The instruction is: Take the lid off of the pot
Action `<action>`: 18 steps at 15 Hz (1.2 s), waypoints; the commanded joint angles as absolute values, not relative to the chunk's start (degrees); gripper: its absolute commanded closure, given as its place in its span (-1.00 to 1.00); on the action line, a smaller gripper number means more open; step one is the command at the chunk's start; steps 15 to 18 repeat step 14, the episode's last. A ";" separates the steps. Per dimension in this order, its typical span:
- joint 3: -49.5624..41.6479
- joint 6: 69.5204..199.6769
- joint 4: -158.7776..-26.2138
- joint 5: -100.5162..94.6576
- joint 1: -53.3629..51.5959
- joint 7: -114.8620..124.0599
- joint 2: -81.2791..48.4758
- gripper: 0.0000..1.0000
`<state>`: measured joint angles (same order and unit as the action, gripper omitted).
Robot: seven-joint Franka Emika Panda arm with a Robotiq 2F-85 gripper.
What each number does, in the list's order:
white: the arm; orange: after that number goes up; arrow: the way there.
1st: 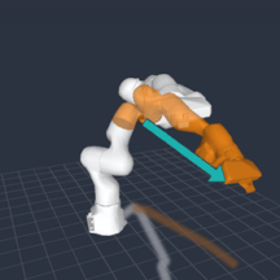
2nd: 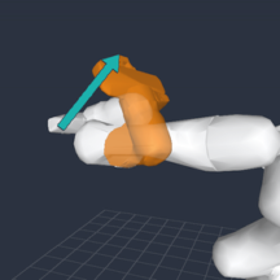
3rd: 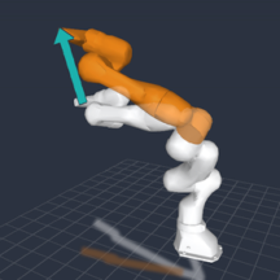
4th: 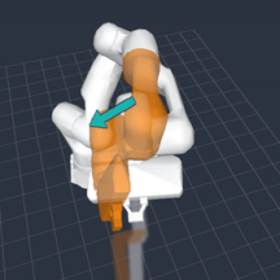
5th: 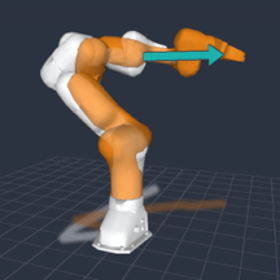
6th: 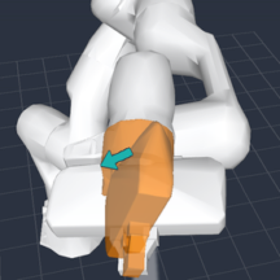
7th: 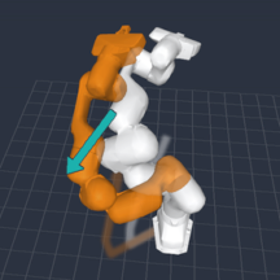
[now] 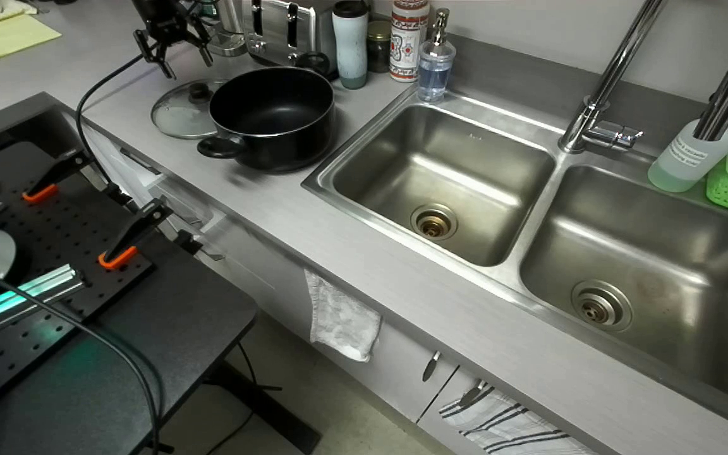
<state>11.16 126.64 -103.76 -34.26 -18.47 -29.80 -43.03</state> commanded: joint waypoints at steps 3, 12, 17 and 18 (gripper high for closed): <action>12.00 127.62 -109.84 -32.54 -18.28 -22.04 -36.27 -1.00; 12.03 128.36 -119.02 -25.46 -17.75 -10.67 -25.82 -1.00; 11.75 126.89 -115.72 -26.17 -18.32 -12.06 -28.65 -1.00; 11.75 126.89 -115.72 -26.17 -18.32 -12.06 -28.65 -1.00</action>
